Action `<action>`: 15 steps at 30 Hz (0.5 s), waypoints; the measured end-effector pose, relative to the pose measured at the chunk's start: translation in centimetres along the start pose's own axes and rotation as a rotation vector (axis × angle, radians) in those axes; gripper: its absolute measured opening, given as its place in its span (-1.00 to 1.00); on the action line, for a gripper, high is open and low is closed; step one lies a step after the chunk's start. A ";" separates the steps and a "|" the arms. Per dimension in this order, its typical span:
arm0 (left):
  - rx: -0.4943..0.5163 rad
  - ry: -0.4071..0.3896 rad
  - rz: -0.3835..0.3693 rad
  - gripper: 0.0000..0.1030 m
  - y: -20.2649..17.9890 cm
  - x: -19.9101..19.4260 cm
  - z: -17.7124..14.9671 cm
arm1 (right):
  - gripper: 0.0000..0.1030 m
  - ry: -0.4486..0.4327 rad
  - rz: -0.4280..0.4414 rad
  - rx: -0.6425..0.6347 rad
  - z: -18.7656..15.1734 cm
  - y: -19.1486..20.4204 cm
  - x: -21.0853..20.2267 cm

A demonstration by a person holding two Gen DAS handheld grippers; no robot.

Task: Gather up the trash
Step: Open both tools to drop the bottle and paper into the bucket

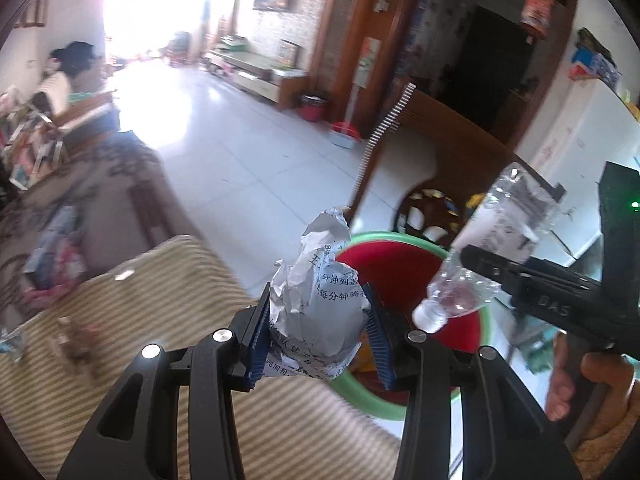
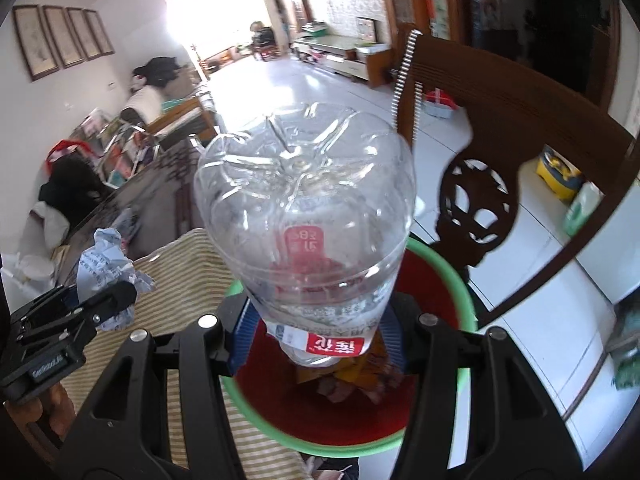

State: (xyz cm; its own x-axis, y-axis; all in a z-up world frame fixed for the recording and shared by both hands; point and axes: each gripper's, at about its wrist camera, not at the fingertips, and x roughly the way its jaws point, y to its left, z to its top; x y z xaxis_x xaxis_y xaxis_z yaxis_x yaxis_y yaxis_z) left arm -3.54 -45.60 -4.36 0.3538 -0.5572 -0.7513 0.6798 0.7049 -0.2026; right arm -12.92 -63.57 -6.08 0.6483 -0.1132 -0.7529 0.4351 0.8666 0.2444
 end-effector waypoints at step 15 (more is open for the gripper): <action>0.023 0.039 -0.073 0.36 -2.2 3.6 0.7 | 0.31 0.018 -0.085 0.071 0.0 -2.8 0.3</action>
State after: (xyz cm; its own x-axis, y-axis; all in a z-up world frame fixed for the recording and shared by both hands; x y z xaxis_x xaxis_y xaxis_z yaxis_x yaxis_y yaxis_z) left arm -3.31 -49.53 -6.17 0.2771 -0.5890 -0.7591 0.7179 0.6521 -0.2438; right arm -13.98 -66.05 -7.01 0.5961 -0.1752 -0.7836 0.5314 0.8176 0.2215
